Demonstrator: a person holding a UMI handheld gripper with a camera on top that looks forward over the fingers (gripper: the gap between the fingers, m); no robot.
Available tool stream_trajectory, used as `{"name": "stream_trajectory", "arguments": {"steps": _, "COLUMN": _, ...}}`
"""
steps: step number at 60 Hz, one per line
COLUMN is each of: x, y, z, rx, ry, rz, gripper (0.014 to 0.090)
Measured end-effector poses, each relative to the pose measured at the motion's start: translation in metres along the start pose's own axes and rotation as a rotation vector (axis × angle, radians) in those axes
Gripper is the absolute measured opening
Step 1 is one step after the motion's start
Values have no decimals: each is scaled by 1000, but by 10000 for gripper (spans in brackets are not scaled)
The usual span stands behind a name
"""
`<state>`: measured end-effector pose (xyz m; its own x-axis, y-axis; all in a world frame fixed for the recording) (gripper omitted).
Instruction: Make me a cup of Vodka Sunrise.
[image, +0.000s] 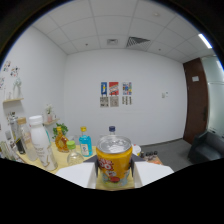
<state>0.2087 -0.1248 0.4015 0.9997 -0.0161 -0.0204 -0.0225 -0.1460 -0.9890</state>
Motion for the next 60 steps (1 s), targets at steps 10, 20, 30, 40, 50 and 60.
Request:
{"name": "stream_trajectory", "arguments": {"steps": 10, "x": -10, "y": -5, "z": -54, "rx": 48, "ry": -6, "rz": 23, "gripper": 510}}
{"name": "stream_trajectory", "arguments": {"steps": 20, "x": -41, "y": 74, "z": -83, "rx": -27, "ry": -3, "rz": 66, "gripper": 509}}
{"name": "stream_trajectory", "arguments": {"steps": 30, "x": -73, "y": 181, "z": -78, "rx": -174, "ry": -1, "rz": 110, "gripper": 506}}
{"name": "stream_trajectory", "arguments": {"steps": 40, "x": -87, "y": 230, "z": -67, "rx": -235, "ry": 34, "rz": 6, "gripper": 509}}
{"name": "stream_trajectory", "arguments": {"steps": 50, "x": -79, "y": 228, "z": -57, "rx": -220, "ry": 105, "rz": -401, "gripper": 510}}
{"name": "stream_trajectory", "arguments": {"steps": 60, "x": -76, "y": 221, "z": -53, "rx": -205, "ry": 144, "rz": -902, "gripper": 505}}
